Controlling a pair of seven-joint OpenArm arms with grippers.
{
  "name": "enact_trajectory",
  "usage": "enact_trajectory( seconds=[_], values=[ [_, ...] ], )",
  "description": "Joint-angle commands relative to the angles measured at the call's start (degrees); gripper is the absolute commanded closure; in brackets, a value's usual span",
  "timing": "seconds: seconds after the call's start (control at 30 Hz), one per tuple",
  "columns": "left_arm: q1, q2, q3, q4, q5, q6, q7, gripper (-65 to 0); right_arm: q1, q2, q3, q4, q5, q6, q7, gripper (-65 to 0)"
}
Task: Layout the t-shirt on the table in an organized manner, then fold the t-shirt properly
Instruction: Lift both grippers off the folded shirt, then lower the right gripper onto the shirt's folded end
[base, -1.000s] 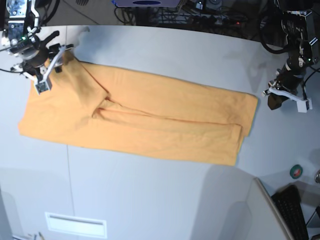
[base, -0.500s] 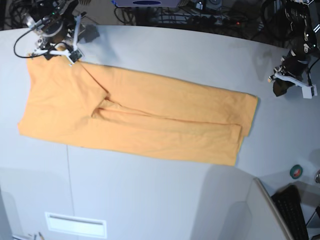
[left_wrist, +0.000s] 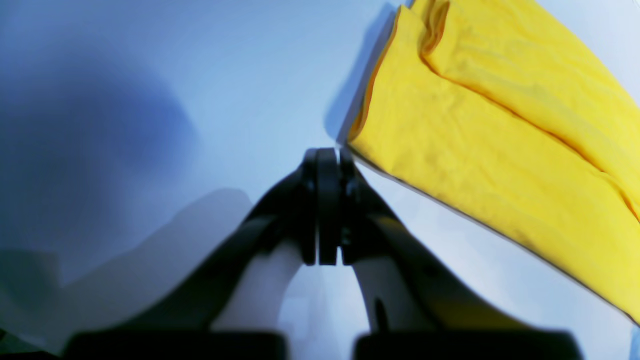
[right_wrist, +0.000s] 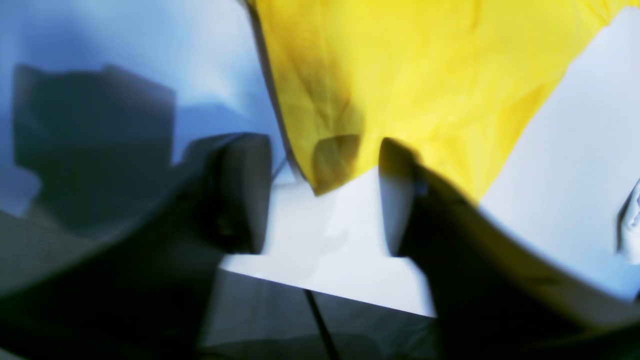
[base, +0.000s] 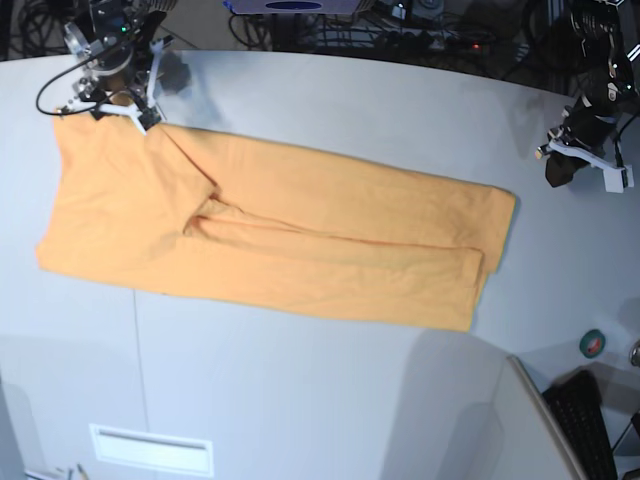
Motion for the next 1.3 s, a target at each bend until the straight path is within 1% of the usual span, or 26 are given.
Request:
enact_trajectory(
  seconds=[0.0, 0.07, 0.2, 0.57, 0.63, 0.73, 0.87, 1.13, 1.27],
  values=[
    [0.02, -1.0, -0.46, 0.81, -0.93, -0.13, -1.25, 0.0, -0.25, 0.2, 0.06, -0.93, -0.04, 0.85, -1.41, -14.4],
    [0.02, -0.92, -0.46, 0.81, -0.93, -0.13, -1.25, 0.0, 0.37, 0.2, 0.24, -1.9, -0.04, 0.85, -1.41, 0.0],
    [0.02, -0.74, -0.46, 0.81, -0.93, -0.13, -1.25, 0.0, 0.89, 0.2, 0.33, -2.34, -0.04, 0.85, -1.41, 0.0],
    [0.81, -0.65, -0.46, 0.81, -0.93, -0.13, -1.25, 0.0, 1.86, 0.81, 0.33, 5.57, -0.56, 1.02, -1.85, 0.0],
    [0.81, -0.65, -0.46, 0.81, -0.93, -0.13, -1.25, 0.0, 2.83, 1.34, 0.33, 5.75, -0.65, 1.11, -3.0, 0.0],
    [0.81, -0.65, -0.46, 0.81, -0.93, -0.13, -1.25, 0.0, 5.11, 2.48, -0.02, 5.75, -1.71, 1.11, -4.58, 0.0],
    [0.81, -0.65, -0.46, 0.81, -0.93, -0.13, -1.25, 0.0, 8.1, 2.66, 0.24, 5.48, -2.94, 1.2, -4.67, 0.0],
    [0.81, -0.65, -0.46, 0.81, -0.93, -0.13, -1.25, 0.0, 15.66, 2.66, 0.06, 5.04, -2.94, 1.29, -4.75, 0.0],
    [0.81, -0.65, -0.46, 0.81, -0.93, -0.13, -1.25, 0.0, 20.67, 2.75, -0.11, 1.53, -2.94, 1.29, -4.75, 0.0]
  ],
)
